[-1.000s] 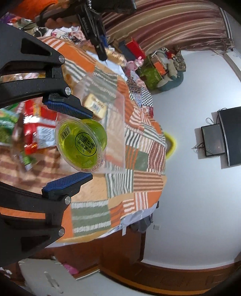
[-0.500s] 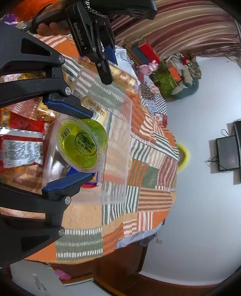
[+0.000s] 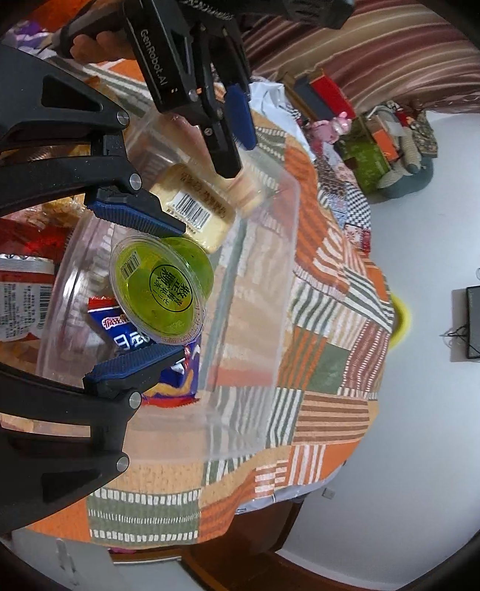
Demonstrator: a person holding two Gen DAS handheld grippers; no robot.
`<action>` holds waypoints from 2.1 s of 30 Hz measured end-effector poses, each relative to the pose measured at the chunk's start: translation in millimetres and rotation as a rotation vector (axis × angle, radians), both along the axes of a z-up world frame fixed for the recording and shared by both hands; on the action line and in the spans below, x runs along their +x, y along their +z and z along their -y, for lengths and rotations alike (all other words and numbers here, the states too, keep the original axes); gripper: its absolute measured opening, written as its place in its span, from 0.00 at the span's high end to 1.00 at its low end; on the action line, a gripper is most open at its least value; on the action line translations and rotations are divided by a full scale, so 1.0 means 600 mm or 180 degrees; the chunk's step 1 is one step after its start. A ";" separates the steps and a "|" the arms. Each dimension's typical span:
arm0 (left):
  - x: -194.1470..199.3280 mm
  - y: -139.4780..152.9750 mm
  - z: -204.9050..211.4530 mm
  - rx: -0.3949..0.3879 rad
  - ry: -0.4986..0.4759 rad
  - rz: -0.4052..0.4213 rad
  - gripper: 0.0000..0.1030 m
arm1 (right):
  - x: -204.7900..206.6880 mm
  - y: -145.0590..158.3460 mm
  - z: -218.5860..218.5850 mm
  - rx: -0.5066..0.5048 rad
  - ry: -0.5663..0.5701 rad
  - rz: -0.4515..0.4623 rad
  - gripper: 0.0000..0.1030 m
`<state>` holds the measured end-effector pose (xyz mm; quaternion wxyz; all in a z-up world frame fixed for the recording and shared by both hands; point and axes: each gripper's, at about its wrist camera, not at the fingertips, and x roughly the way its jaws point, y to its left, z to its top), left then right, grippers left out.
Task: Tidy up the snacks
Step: 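Place cracker roll in clear box with left tool while right places jelly cup, then grasp the white-labelled biscuit roll with left tool while right grasps green-clipped bag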
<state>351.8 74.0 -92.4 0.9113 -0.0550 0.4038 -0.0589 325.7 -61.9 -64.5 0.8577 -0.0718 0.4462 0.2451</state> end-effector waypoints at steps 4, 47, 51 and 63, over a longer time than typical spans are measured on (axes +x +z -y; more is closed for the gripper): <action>0.001 -0.003 -0.001 0.0000 0.0030 0.0003 0.56 | 0.001 -0.010 -0.007 -0.0039 0.0050 -0.0088 0.45; -0.322 0.021 -0.007 0.0258 -0.0184 -0.0207 0.24 | -0.287 0.040 0.027 0.0266 0.0306 0.0035 0.19; -0.328 -0.001 -0.001 0.0182 -0.0217 -0.0309 0.24 | -0.292 0.012 0.020 0.0236 0.0335 -0.0098 0.19; -0.335 -0.069 0.002 0.0177 -0.0249 -0.0591 0.24 | -0.290 -0.050 -0.007 0.0114 0.0372 -0.0404 0.17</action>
